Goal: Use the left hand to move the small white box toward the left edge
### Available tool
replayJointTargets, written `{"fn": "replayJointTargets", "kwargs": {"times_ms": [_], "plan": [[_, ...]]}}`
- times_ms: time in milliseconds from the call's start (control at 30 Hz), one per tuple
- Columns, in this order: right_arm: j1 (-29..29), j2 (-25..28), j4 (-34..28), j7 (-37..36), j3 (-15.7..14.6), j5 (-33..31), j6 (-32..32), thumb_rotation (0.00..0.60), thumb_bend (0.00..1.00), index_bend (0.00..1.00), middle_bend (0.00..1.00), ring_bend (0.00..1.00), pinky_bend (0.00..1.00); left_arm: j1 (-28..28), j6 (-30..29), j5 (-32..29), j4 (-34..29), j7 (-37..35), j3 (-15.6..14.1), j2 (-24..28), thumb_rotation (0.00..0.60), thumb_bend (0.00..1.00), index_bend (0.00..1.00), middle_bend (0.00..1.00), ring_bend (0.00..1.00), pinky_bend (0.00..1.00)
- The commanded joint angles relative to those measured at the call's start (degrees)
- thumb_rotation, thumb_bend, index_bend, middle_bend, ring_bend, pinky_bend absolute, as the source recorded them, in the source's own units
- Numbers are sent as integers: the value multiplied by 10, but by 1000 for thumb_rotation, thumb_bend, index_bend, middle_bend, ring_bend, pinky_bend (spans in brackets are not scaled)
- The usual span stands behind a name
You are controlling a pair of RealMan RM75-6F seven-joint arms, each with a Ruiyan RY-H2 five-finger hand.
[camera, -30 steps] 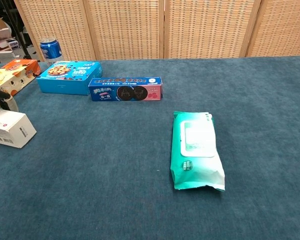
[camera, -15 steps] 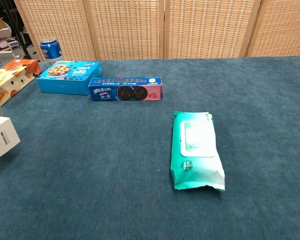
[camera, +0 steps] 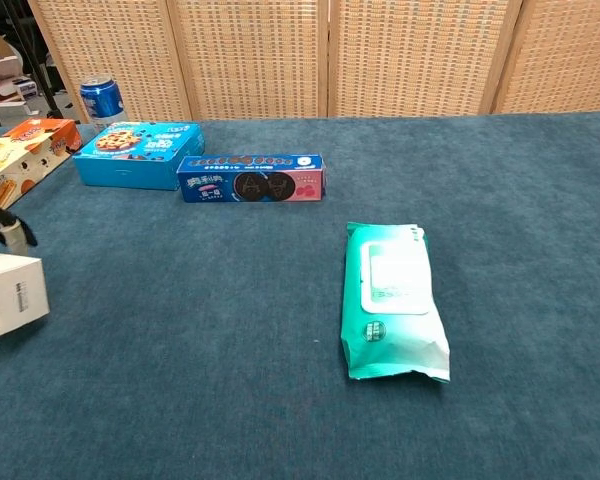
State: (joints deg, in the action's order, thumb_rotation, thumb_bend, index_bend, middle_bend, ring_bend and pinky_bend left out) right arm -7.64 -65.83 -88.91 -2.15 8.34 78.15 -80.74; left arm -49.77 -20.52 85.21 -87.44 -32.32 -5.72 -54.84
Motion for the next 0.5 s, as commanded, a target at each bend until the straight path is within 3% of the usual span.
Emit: {"fn": "replayJointTargets", "kwargs": {"times_ms": [33, 333, 433, 500], "plan": [[1, 1, 0, -1, 1, -1, -1, 600, 0, 0, 0, 0, 0, 27, -66, -26, 22, 43, 19, -28, 600, 358, 0, 0, 0, 0], [3, 5, -1, -10, 3, -3, -3, 600, 0, 0, 0, 0, 0, 67, -157, -33, 11, 46, 41, -22, 600, 350, 0, 0, 0, 0], [3, 5, -1, -9, 2, -1, -4, 600, 0, 0, 0, 0, 0, 101, -233, -6, 12, 26, 42, -13, 600, 306, 0, 0, 0, 0], [3, 4, -2, -7, 1, 2, -5, 600, 0, 0, 0, 0, 0, 142, -315, 1, 29, 45, 45, -18, 600, 216, 0, 0, 0, 0]]}}
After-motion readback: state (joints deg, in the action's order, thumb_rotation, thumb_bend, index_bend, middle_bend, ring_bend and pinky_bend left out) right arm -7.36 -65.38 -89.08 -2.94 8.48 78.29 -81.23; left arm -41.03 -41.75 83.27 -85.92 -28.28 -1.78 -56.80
